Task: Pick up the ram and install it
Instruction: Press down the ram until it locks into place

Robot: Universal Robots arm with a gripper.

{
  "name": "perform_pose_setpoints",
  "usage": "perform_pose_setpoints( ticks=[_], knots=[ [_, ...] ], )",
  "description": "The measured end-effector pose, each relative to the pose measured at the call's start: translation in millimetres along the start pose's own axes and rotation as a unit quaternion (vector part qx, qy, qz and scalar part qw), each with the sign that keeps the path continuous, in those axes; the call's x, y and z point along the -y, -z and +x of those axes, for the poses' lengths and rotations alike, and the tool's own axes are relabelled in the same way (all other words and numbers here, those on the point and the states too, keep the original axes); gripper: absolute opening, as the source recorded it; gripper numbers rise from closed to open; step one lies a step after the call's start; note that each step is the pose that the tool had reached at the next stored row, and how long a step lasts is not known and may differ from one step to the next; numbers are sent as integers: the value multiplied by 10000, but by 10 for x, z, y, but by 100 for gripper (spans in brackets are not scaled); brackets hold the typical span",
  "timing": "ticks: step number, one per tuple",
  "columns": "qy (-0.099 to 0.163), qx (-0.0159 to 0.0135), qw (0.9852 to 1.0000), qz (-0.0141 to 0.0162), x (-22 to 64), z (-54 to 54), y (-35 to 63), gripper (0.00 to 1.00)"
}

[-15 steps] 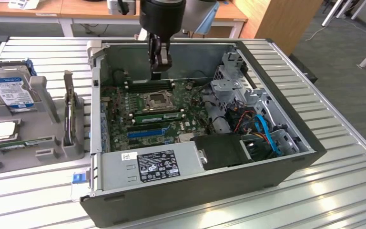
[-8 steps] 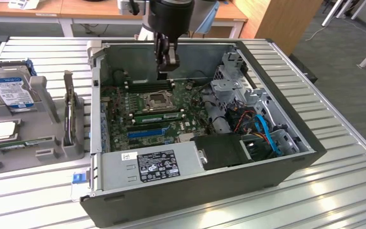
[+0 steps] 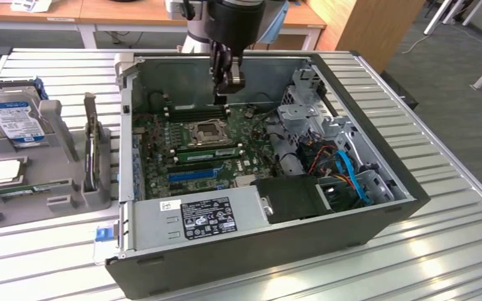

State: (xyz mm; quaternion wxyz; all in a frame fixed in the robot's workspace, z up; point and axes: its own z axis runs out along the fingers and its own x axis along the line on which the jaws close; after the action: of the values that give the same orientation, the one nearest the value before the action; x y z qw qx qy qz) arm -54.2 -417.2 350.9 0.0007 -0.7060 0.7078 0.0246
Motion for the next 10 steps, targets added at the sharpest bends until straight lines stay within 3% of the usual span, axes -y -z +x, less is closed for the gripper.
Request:
perform_pose_setpoints(
  ticks=[10],
  knots=[
    [-1,0,10000,-10,76,0,3,10]
  ],
)
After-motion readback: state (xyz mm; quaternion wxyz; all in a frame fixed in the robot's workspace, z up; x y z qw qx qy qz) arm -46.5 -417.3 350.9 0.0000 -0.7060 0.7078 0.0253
